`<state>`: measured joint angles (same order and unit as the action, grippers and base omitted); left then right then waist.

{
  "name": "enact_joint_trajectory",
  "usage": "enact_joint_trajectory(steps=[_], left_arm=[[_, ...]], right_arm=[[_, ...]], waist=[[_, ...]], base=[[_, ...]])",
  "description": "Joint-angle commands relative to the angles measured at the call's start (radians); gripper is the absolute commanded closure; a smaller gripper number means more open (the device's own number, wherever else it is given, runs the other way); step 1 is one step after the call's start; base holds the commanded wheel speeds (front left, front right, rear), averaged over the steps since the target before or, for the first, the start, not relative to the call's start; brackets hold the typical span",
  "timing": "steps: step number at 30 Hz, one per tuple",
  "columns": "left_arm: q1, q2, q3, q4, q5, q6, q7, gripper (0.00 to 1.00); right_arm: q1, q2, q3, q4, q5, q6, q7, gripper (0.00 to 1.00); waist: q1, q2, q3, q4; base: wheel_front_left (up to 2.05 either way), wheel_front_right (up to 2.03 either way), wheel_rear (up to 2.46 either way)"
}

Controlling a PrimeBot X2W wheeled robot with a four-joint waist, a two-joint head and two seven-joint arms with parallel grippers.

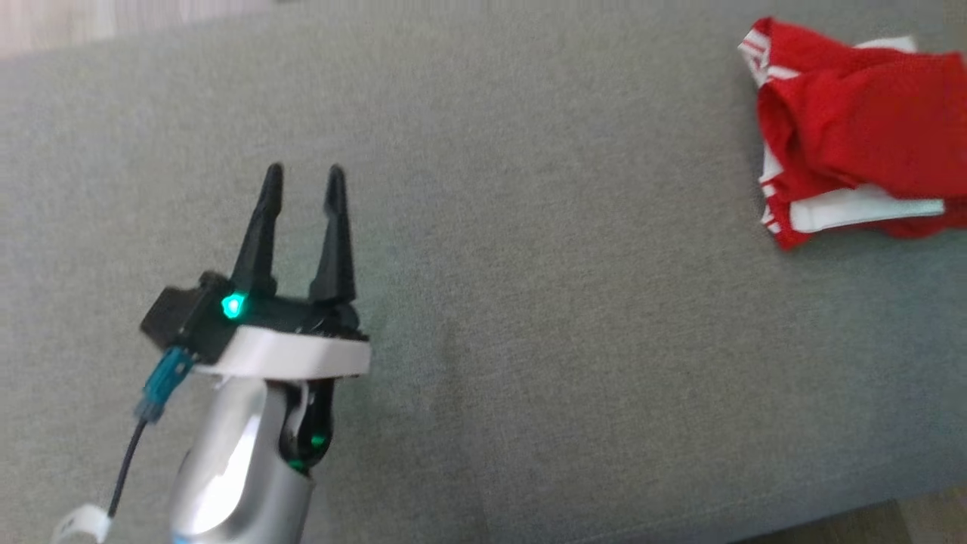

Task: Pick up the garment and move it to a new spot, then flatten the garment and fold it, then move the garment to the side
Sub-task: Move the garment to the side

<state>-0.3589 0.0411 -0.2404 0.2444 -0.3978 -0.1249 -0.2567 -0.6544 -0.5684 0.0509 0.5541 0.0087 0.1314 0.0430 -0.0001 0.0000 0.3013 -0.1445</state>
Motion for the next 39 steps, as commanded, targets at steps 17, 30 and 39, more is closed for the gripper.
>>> enact_joint_trajectory(steps=[17,30,39], left_arm=[[0.135,0.009,0.113,-0.082,0.018,-0.006,-0.005,0.00],[0.263,0.009,0.130,-0.040,0.045,0.042,-0.005,0.00],[0.273,0.009,0.139,-0.040,0.025,0.044,-0.005,0.00]], right_arm=[[0.217,0.456,-0.010,-0.377,0.151,-0.001,-0.148,0.00],[0.513,0.518,0.000,-0.305,0.166,-0.001,-0.299,0.00],[0.564,0.518,-0.002,-0.350,0.183,-0.001,-0.304,0.00]], waist=[[0.0001,0.0000,-0.213,0.061],[0.0001,0.0000,-0.284,0.106],[0.0001,0.0000,-0.281,0.109]], base=[[0.00,0.00,0.00],[0.00,0.00,0.00],[0.00,0.00,0.00]])
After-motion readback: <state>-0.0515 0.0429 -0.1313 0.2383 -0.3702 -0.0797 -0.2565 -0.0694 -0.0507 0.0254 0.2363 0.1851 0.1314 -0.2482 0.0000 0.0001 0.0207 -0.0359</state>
